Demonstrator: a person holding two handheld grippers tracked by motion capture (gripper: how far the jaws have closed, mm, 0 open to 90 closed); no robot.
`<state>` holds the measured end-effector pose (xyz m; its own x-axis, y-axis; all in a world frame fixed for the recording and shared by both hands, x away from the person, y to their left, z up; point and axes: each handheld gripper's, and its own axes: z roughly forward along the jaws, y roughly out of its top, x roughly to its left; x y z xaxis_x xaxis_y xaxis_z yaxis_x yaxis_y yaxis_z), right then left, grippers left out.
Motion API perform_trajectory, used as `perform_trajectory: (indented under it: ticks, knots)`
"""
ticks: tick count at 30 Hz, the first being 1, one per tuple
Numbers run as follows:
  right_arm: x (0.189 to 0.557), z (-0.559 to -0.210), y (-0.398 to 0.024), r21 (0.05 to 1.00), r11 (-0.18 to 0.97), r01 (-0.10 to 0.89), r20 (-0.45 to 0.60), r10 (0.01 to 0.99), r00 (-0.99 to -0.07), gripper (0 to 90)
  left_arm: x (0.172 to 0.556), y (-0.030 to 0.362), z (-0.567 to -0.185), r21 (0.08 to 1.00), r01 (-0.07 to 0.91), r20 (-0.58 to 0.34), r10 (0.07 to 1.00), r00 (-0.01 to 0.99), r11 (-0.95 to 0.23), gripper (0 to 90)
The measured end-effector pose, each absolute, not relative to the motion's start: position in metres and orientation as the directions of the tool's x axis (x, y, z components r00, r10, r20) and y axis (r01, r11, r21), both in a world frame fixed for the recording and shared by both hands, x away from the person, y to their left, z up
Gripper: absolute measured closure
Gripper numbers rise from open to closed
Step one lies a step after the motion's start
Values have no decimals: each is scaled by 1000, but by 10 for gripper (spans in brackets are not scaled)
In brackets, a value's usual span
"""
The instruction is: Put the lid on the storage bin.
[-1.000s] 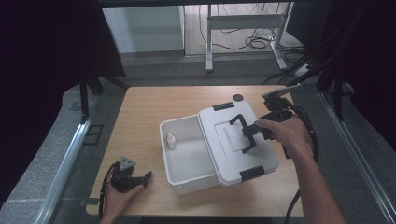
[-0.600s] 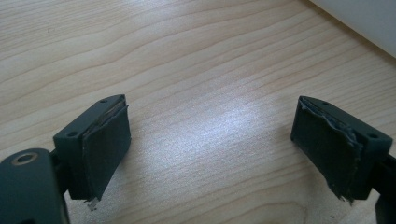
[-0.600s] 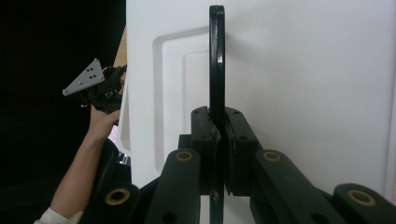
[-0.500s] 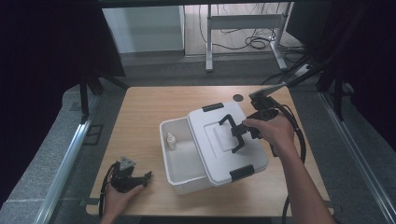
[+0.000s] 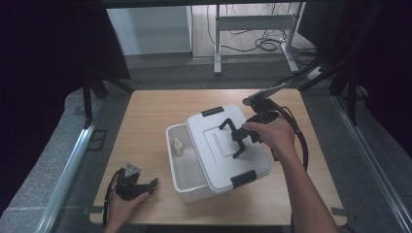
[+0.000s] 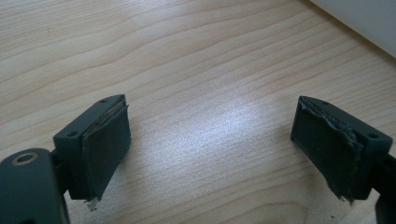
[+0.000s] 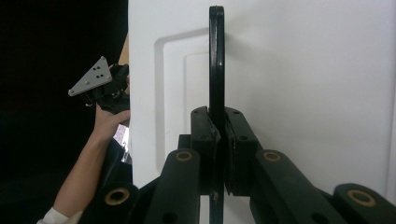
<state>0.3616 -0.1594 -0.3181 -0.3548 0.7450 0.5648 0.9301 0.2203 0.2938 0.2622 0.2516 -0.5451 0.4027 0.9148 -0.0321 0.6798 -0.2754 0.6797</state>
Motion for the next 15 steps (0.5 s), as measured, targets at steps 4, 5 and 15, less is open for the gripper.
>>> perform_trajectory:
  ticks: [4,5,15]
  knots:
    - [362,-317,-147,289,225,930,563,746,-356,842,262,252,-545,680,680,-32,915,403,-275,118]
    - [362,-317,-147,289,225,930,563,746,-356,842,262,252,-545,680,680,-32,915,403,-275,119]
    - [366,-324,-122,260,233,937,577,740,-345,841,262,252,-545,680,679,-32,915,403,-275,119]
